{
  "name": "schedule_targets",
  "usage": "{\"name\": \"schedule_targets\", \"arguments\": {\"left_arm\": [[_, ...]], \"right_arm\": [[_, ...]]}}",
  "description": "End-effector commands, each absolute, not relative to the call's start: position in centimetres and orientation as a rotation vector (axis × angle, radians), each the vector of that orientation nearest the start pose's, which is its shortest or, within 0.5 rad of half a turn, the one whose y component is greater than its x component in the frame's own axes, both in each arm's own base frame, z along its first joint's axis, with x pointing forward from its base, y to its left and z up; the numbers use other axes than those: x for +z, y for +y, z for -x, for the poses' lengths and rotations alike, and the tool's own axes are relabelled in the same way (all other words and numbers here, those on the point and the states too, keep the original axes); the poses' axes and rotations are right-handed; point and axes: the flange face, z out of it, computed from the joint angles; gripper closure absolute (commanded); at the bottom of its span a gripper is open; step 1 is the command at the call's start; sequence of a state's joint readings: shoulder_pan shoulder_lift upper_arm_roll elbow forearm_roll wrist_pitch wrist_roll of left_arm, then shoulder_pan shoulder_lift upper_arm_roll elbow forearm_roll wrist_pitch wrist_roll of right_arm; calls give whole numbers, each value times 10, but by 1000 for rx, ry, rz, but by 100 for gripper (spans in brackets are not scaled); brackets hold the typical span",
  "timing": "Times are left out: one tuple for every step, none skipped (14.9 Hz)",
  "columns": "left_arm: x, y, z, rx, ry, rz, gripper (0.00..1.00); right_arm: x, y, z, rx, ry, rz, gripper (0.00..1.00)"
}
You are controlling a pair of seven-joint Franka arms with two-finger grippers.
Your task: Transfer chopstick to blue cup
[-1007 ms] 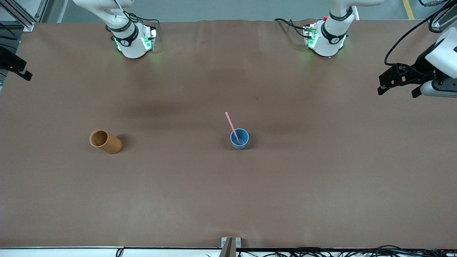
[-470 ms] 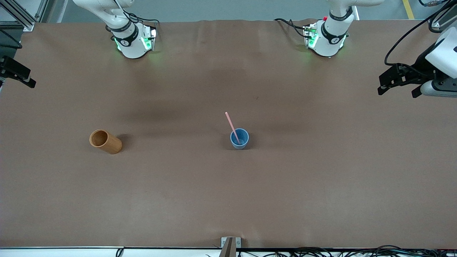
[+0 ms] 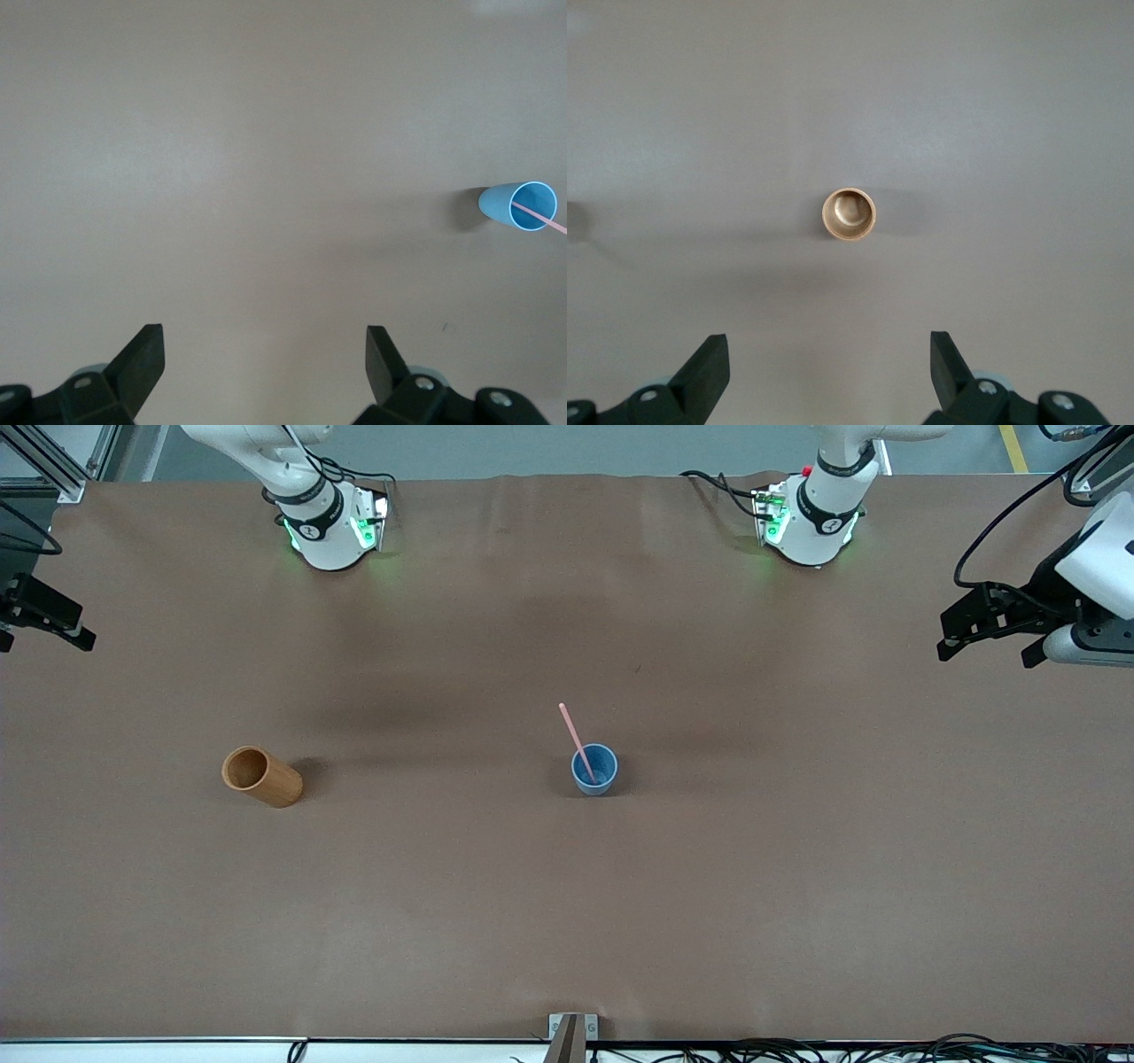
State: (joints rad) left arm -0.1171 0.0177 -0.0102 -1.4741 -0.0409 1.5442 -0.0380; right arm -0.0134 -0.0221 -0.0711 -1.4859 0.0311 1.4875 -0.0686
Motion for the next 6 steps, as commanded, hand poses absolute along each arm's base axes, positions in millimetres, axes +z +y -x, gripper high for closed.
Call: {"name": "schedule_targets", "arguments": {"left_arm": [[663,-76,-556,-87,162,3190,0],[663,-76,-556,-87,162,3190,0],[663,-76,-556,-87,162,3190,0],[663,-76,-556,-87,162,3190,0],[663,-76,-556,-87,162,3190,0],[663,-77,-555,-87,167,3190,0]], "right_arm": [[670,-40,-535,-46,-4,3096,0],[670,-40,-535,-47,-18,3096,0],[669,-40,-534,-41,-80,3095,0],[667,-41,-534,-32,-118,3093,0],[668,-41,-534,-35,-118,3094,0],[668,-41,-534,-37,-118,3094,0]]}}
